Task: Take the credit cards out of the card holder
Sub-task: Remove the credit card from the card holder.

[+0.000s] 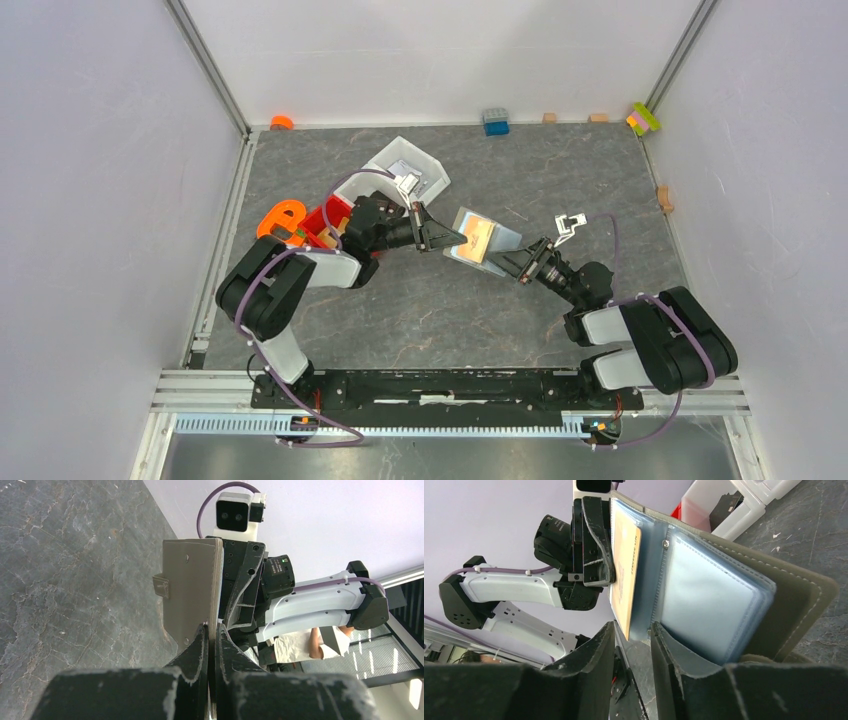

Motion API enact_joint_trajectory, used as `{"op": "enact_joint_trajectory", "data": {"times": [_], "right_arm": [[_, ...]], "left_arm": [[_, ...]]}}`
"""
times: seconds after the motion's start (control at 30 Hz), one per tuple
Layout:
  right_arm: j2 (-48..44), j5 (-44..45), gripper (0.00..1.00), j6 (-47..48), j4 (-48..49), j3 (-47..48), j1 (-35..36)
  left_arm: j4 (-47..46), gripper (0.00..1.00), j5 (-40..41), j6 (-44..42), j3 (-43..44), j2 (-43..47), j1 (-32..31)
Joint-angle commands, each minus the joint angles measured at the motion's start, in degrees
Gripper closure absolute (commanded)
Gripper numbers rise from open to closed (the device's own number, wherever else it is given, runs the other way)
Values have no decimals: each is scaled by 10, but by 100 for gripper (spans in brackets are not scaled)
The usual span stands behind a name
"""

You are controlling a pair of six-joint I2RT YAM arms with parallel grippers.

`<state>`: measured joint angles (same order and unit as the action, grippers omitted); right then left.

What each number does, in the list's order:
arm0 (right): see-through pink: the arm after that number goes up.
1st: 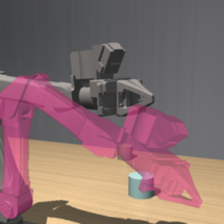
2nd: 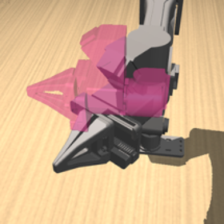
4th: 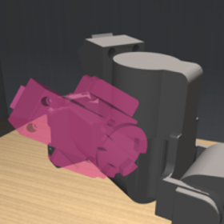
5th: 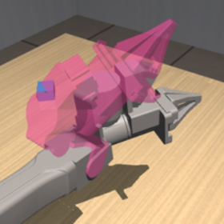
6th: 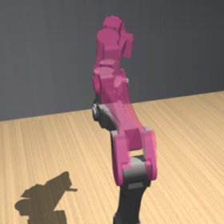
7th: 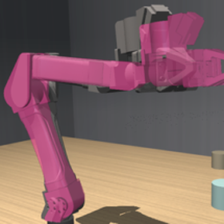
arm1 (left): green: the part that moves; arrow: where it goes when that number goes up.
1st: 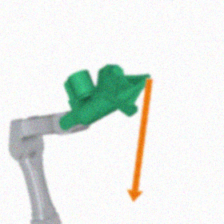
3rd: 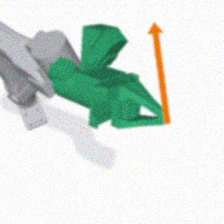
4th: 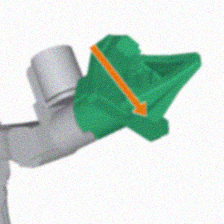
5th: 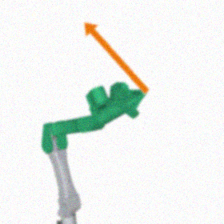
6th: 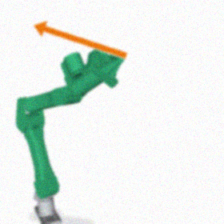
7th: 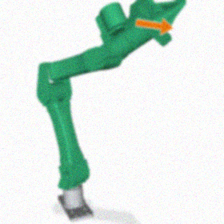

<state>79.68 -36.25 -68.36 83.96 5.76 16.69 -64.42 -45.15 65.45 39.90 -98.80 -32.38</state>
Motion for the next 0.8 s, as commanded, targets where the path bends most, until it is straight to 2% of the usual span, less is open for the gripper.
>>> {"op": "enact_joint_trajectory", "data": {"times": [0.0, 0.27, 0.53, 0.77], "right_arm": [[3, -14, 62, -7, 187, 4, -3], [-15, -20, 63, -11, 199, 7, -3], [-22, -26, 76, -25, 237, 6, -2], [-3, -36, 77, -55, 281, 14, -1]], "left_arm": [[-31, 98, -4, 8, 10, 15, -9], [20, 98, 2, -23, 20, 17, -15], [42, 98, 7, -33, 23, 18, -16], [40, 98, -1, -32, 30, 9, -22]]}}
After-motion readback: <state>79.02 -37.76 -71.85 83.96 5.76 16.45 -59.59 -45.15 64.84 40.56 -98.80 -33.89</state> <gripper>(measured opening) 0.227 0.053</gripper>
